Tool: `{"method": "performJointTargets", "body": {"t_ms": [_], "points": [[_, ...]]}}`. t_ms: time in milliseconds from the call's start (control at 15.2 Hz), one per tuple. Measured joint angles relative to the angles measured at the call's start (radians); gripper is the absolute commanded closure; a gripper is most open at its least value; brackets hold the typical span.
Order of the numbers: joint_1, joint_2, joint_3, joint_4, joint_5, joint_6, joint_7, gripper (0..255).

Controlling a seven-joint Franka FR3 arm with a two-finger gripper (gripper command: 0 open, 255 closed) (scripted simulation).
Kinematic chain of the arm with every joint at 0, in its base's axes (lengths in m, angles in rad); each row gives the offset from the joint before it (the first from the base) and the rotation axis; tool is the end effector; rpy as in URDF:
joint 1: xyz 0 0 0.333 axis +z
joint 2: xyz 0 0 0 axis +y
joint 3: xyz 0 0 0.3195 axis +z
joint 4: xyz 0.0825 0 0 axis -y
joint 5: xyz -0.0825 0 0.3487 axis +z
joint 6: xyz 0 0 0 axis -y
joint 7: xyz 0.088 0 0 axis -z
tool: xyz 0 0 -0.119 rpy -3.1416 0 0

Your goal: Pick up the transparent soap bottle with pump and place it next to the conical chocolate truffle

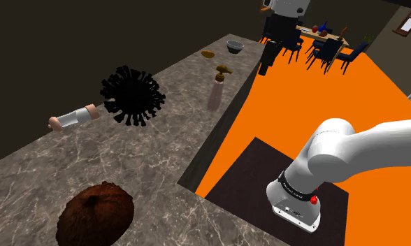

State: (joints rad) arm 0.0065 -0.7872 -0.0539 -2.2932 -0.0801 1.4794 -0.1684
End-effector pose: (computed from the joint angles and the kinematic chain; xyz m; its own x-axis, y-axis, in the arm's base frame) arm 0.2587 -0.0285 0.6002 0.9909 0.1301 -0.0339 0.1313 -0.9907 0.0366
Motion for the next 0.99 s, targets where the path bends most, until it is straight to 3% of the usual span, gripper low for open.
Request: {"method": "performJointTargets", "body": {"t_ms": [396,990], "points": [[-0.007,0.095,-0.061,0.011,-0.028,0.094,-0.061,0],[-0.021,0.356,-0.213,0.102,-0.050,0.289,-0.230,0]]}}
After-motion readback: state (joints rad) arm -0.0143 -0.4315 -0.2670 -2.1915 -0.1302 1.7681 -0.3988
